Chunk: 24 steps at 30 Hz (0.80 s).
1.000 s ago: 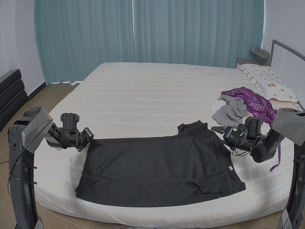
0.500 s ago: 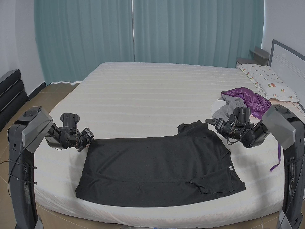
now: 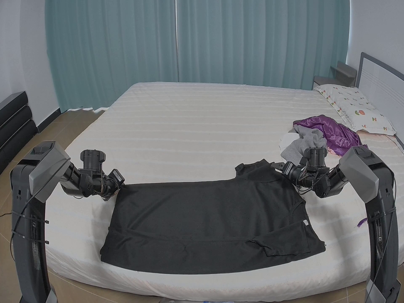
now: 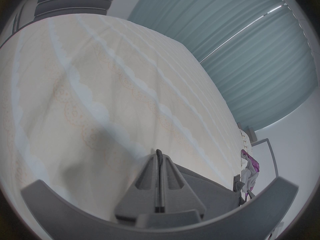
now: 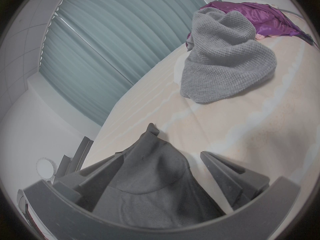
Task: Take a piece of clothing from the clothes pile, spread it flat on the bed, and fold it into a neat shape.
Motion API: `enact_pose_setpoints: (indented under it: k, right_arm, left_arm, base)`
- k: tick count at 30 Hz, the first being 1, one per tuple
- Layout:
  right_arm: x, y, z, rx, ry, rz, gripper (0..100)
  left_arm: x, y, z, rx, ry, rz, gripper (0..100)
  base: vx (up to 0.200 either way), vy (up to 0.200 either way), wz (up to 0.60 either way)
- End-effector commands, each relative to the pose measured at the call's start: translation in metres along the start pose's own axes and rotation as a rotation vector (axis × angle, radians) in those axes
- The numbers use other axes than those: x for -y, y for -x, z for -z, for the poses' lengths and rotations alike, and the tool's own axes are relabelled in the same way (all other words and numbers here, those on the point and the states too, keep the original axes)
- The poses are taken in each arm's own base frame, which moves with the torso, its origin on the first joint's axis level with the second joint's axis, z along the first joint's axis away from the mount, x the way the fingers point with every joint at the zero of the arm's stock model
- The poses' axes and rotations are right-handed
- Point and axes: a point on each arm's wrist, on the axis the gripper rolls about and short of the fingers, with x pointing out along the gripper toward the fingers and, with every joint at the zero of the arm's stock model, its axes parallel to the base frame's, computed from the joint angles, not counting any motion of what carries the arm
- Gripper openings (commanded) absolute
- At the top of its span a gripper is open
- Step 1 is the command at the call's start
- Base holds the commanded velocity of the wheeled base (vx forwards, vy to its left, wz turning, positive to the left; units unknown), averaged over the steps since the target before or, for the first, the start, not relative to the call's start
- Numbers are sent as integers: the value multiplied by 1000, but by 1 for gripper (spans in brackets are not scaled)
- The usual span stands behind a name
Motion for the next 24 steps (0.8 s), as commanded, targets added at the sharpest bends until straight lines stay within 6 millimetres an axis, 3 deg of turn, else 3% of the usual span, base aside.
enact_pose_setpoints:
  k: [1,13,24]
  right_arm:
    - [4,-1,2,-19,-10,17,0]
    - [10,8,-12,-8,-36,35,0]
    - [-4,30,-27,17,-85,7,0]
  left_arm:
    - [0,0,0,0,1,0,0]
    - [2,1,-2,10,0,9,0]
    - [13,14,-12,48,-2,26,0]
  base:
    - [0,0,0]
    - [0,0,0]
    - [0,0,0]
